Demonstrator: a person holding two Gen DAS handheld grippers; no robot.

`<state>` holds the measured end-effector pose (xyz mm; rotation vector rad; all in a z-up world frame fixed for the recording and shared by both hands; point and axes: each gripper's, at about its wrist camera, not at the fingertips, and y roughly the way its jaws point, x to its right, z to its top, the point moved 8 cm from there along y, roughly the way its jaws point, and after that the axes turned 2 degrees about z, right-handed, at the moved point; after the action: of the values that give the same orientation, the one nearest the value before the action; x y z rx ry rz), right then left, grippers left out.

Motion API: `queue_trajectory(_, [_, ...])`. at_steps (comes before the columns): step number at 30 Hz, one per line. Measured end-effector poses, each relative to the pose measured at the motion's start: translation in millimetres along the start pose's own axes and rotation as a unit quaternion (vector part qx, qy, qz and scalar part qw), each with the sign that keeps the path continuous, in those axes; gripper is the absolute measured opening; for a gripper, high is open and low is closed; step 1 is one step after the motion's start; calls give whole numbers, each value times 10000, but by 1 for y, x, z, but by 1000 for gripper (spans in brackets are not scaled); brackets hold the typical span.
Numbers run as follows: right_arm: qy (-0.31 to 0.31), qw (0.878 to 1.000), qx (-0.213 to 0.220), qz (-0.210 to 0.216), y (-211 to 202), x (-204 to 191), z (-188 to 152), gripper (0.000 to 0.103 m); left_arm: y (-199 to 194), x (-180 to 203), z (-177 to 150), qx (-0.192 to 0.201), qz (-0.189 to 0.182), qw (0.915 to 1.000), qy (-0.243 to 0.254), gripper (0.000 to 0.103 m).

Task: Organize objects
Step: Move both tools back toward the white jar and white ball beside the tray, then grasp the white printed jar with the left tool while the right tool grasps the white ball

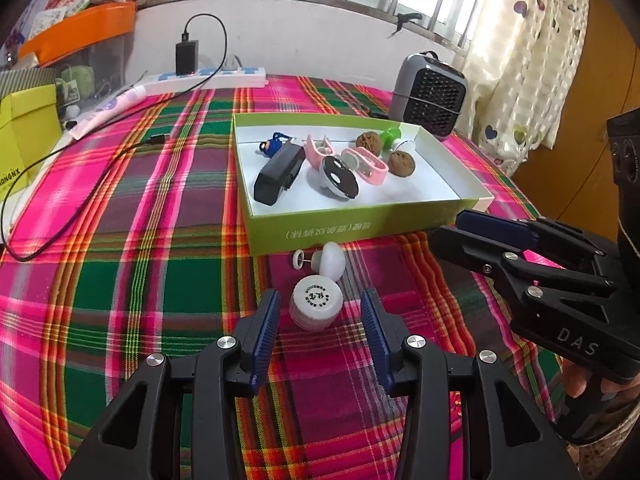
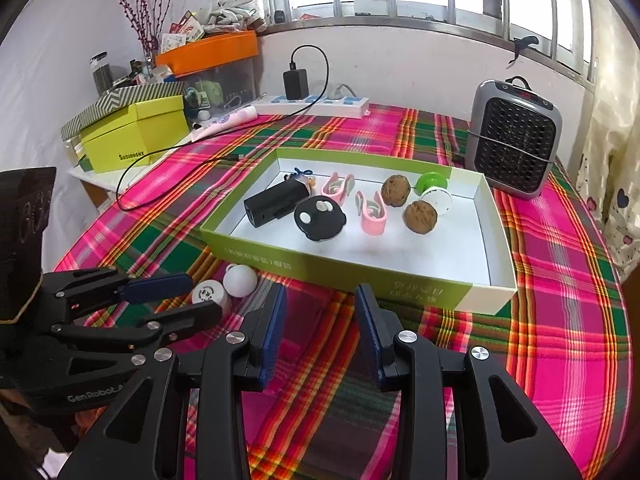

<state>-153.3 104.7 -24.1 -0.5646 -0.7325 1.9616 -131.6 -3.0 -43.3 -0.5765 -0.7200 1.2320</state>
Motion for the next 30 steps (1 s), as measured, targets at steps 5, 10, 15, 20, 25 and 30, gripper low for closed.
queue_trajectory(5, [10,10000,-33,9,1,0,-2,37,6,0,0,-22,49,10000,-30,40])
queue_trajectory(10, [-2,10000,-63,22,3,-2,-3,36,10,-4,1,-17,121,9999,-102,40])
queue_trajectory(15, [-34,9999,-103,51,5,-6,-4,37,9,-11,0,-34,129,9997,-194,37])
queue_trajectory(20, [-57,9999,-147,55,8,-10,-5,36,8,-15,0,-36,152,9996,-228,28])
queue_trajectory(25, [-76,9998,-178,58,10,-14,-5,36,6,-20,0,-23,164,9995,-272,28])
queue_trajectory(30, [-96,9996,-233,136,14,-22,-6,36,1,-32,-2,-5,271,9991,-326,28])
